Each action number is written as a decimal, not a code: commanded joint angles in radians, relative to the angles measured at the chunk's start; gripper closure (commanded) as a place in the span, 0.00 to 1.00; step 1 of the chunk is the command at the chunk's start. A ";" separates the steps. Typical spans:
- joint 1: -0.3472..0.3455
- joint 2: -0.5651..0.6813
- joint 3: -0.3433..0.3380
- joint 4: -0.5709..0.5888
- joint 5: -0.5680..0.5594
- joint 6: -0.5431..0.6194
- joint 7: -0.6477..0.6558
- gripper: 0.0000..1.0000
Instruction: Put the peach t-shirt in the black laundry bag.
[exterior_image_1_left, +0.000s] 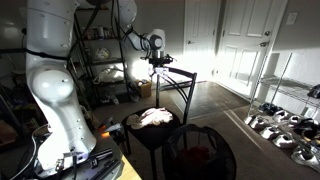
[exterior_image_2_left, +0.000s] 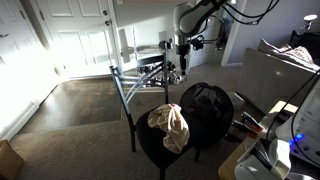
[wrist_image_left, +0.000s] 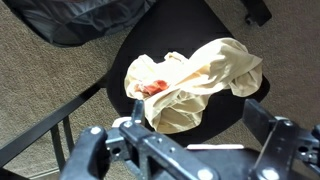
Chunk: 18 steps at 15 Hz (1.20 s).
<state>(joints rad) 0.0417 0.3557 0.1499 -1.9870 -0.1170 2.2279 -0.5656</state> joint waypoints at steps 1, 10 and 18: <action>0.000 0.001 0.002 0.003 0.000 -0.002 0.000 0.00; 0.004 0.023 0.014 -0.011 0.009 0.094 0.001 0.00; -0.054 0.322 0.122 0.005 0.111 0.427 -0.068 0.00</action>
<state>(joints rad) 0.0332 0.5926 0.2228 -1.9899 -0.0444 2.5543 -0.5819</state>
